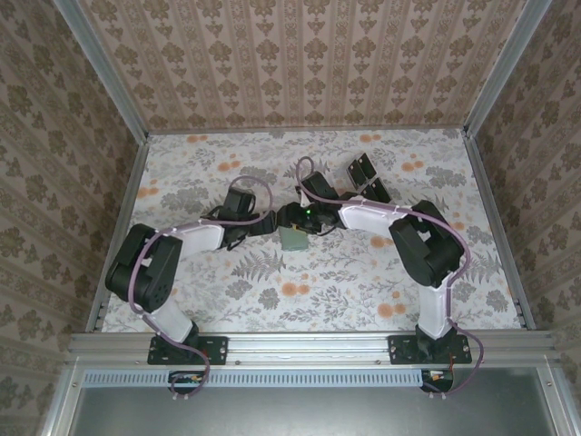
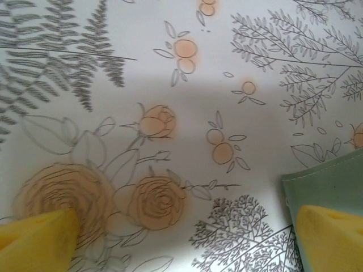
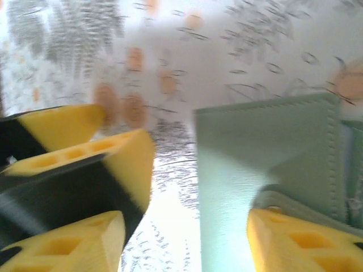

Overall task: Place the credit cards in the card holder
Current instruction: Close the button on the card holder.

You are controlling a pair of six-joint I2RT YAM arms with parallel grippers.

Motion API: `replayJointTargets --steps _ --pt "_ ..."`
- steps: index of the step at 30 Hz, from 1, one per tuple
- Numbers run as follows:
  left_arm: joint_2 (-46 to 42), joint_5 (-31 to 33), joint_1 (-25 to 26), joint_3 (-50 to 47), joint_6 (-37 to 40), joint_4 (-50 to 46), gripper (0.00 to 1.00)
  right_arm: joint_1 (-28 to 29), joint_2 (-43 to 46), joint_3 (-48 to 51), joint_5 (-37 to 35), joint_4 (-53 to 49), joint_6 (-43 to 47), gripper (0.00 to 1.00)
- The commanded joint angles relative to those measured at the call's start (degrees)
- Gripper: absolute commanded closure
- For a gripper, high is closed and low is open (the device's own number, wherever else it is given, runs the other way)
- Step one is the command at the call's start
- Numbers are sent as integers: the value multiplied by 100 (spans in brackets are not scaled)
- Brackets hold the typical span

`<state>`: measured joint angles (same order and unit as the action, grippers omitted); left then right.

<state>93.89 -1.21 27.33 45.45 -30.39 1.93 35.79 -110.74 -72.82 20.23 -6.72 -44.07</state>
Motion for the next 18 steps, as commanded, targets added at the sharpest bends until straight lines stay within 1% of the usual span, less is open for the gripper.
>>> replayJointTargets --steps 1,2,3,5,7,11,13,15,16,17,18 --pt "-574 -40 -88 317 156 -508 0 -12 815 -176 114 310 304 27" --pt "-730 22 -257 389 197 -629 0 -50 1023 -106 59 282 339 24" --pt "-900 77 -319 456 247 -731 0 -113 1238 -10 7 254 376 23" --pt "-1227 213 -406 577 324 -978 0 -260 1698 184 -158 142 461 17" --pt "-1536 431 -492 707 440 -1247 0 -447 2132 336 -420 -133 621 15" --pt "-2151 1250 -775 724 704 -1351 0 -985 2913 650 -1094 -724 982 13" --pt "-2467 1735 -927 504 1078 -965 0 -1284 3299 810 -1636 -954 1141 7" --pt "-2903 2302 -1008 -68 1876 -79 0 -1635 3584 1032 -2172 -1027 1308 6" --pt "-3078 2483 -1039 -323 2237 423 0 -1761 3724 1192 -2444 -955 1398 1" --pt "-3250 2632 -1120 -670 2556 965 0 -1909 3875 1372 -2748 -848 1575 0" --pt "-3360 2727 -1239 -856 2799 1189 0 -2041 4021 1551 -3074 -717 1782 0"
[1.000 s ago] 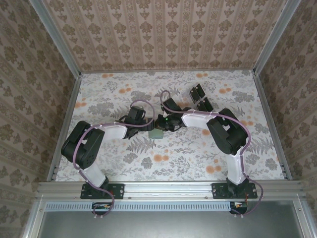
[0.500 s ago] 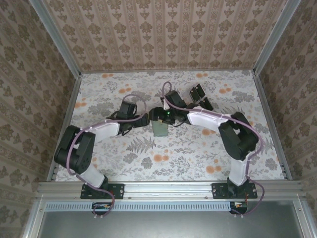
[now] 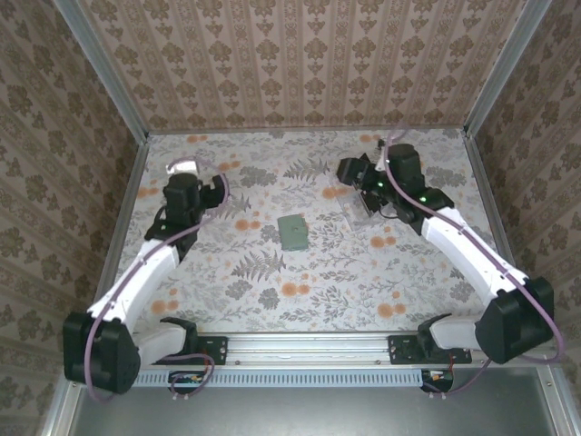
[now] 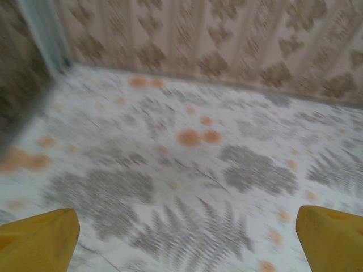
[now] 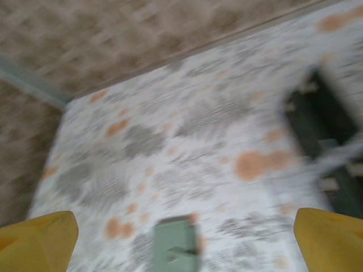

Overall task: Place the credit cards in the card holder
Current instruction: Close the button on the card holder, then reset both arms

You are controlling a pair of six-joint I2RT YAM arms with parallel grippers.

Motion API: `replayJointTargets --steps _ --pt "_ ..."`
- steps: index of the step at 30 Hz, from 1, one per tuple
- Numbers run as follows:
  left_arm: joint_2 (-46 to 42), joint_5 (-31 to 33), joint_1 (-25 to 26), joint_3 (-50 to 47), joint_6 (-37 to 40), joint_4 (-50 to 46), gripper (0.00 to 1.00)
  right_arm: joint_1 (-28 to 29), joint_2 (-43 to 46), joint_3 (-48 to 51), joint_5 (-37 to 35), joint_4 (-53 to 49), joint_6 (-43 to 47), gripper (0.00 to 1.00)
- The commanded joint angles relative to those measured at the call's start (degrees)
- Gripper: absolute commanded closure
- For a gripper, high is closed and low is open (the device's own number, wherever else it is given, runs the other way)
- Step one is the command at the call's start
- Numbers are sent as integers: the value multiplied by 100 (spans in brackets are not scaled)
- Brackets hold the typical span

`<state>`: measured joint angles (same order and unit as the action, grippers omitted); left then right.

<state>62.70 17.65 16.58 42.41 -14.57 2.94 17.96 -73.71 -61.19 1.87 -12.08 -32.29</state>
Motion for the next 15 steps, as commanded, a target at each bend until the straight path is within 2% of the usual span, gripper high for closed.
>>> replayJointTargets --steps 1,4,7,10,15 --pt "-299 844 -313 -622 1345 1085 0 -373 421 542 -1490 -77 753 0" --pt "-292 523 -801 -845 1679 1022 0 -767 708 1068 -1991 383 1151 0" --pt "-108 283 -1058 -1443 1888 1838 0 -1050 954 1772 -2276 1147 1642 0" --pt "374 111 -1135 -1810 1817 2606 0 -1232 996 2341 -2648 1855 2005 0" --pt "1363 21 -1131 -2257 1970 4088 0 -1483 499 2846 -2711 2646 2416 0"
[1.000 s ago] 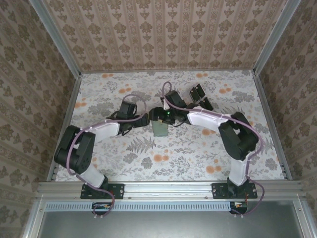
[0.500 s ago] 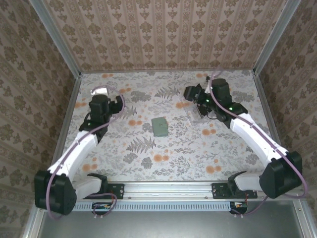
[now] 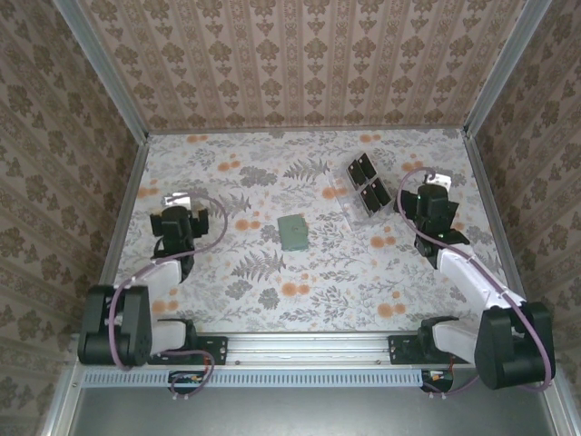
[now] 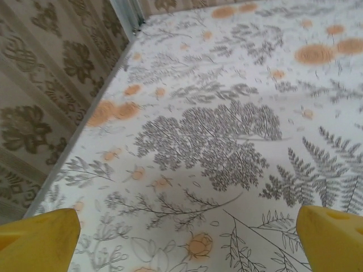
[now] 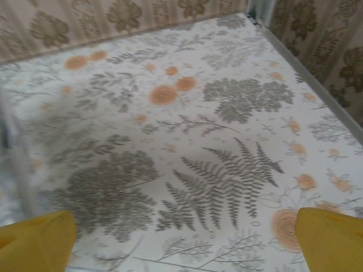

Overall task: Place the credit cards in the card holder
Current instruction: Reset both arms

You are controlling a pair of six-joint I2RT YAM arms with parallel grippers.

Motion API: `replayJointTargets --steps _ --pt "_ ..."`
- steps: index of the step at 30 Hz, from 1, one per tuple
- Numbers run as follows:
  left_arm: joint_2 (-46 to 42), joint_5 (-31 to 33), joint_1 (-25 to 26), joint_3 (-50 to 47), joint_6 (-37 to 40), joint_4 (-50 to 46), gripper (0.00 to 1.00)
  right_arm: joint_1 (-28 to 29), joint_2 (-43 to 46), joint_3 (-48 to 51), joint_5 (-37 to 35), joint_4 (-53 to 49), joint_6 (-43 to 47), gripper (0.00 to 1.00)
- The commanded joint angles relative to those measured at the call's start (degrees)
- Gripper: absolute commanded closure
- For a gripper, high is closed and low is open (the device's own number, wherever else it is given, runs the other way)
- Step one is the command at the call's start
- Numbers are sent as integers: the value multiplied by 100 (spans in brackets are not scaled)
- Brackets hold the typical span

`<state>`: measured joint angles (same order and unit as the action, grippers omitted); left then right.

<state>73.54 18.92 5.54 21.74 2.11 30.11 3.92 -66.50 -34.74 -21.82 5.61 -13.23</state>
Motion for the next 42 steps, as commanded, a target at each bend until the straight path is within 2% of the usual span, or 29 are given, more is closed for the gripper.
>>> replayJointTargets --steps 1,4,7,8,9,11,16,21,42 --pt "306 -169 -25 -167 230 1353 0 -92 -317 296 -322 1080 608 0" --pt "520 -591 -123 -78 101 1483 0 -111 -603 594 -249 1861 781 0" --pt "1230 -1012 -159 -384 194 2774 0 -120 -826 877 119 2686 838 0" --pt "1433 -1133 -144 -399 254 2917 0 -129 -891 975 330 2950 846 0" --pt "1540 -1123 -125 -327 316 2944 0 -126 -987 1093 506 3244 857 0" --pt "1459 -1195 -138 -74 264 2336 0 -121 -1188 1338 722 3938 907 0" --pt "1499 -1351 -249 39 207 2180 0 -157 -2196 1737 1038 5628 1046 0" --pt "1504 -1717 -441 147 100 1975 0 -279 -2100 1146 1400 4304 991 0" --pt "1523 -1774 -475 202 70 1885 0 -218 -2167 1075 1385 4271 1060 0"
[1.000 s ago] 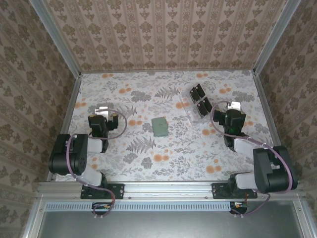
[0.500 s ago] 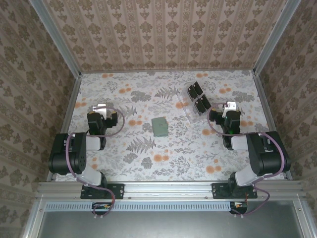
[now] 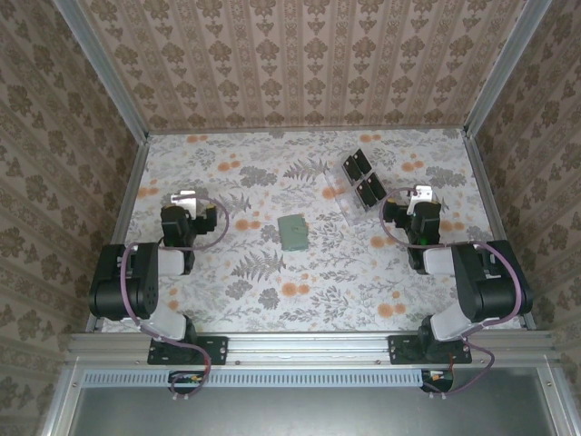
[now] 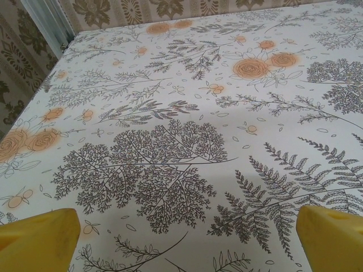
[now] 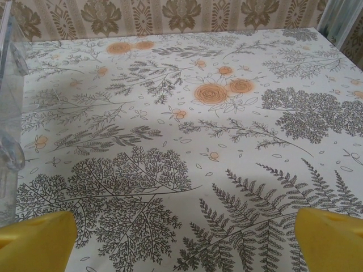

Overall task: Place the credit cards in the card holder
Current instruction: Reset both arms

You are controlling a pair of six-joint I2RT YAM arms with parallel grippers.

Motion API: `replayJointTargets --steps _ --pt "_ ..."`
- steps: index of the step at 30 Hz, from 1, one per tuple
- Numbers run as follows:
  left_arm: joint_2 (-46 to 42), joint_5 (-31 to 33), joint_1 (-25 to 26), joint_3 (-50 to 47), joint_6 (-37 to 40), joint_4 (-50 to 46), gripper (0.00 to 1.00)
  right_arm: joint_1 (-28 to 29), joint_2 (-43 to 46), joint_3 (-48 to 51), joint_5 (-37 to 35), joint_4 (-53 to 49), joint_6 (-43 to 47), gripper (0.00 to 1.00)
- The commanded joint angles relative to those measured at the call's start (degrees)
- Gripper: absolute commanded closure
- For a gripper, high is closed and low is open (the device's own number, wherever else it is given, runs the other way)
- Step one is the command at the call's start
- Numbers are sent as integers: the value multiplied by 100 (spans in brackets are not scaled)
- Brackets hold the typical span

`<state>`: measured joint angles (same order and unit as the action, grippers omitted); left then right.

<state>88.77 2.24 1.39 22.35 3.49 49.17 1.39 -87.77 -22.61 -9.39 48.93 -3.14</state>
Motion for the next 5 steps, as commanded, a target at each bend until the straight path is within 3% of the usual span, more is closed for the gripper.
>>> replayJointTargets --steps 1,5 --pt "-2 -101 -61 138 -67 -21 0 29 -31 -125 143 -46 48 0" --pt "-8 -103 -65 137 -63 -12 0 28 7 -46 166 55 59 0"
